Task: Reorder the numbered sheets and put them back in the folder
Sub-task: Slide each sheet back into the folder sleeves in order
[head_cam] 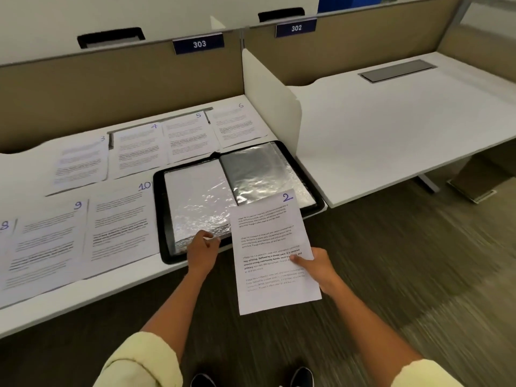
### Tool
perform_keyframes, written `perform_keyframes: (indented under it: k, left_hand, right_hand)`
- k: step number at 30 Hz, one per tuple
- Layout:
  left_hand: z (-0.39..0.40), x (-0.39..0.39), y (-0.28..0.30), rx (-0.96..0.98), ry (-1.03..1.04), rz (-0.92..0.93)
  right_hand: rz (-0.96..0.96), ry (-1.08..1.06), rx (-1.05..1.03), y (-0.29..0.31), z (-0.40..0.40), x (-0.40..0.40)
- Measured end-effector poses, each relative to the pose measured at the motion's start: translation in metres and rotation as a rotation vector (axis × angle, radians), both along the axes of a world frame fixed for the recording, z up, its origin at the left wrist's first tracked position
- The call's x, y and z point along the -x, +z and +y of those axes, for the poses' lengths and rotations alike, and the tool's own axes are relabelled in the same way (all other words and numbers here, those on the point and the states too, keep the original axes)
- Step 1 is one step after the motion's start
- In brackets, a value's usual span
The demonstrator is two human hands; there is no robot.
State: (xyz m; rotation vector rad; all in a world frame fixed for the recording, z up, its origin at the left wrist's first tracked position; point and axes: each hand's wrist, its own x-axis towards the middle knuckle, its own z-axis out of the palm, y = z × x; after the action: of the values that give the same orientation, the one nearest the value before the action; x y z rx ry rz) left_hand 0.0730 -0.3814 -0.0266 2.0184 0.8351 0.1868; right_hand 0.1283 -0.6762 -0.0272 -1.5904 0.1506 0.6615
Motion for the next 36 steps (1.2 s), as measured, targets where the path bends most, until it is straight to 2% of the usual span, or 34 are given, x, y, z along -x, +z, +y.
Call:
perform_keyframes:
  k: [11,22,29,36]
  left_hand:
    - [-0.035,-0.053,0.007,-0.26,-0.305,0.019]
    - [-0.046,-0.111,0.002,-0.425,-0.6,0.032]
    - [-0.054,-0.123,-0.008,-0.454,-0.602,0.043]
    - [-0.047,-0.127,-0.009,-0.368,-0.553,0.021]
  right_hand:
    - [0.067,-0.086,0.009,-0.009,-0.061,0.015]
    - [0.097,-0.239,0.016,-0.017,-0.085,0.046]
    - [0.094,-0.279,0.031,-0.012,-0.089,0.055]
    - [0.067,-0.28,0.015,0.001,-0.082,0.049]
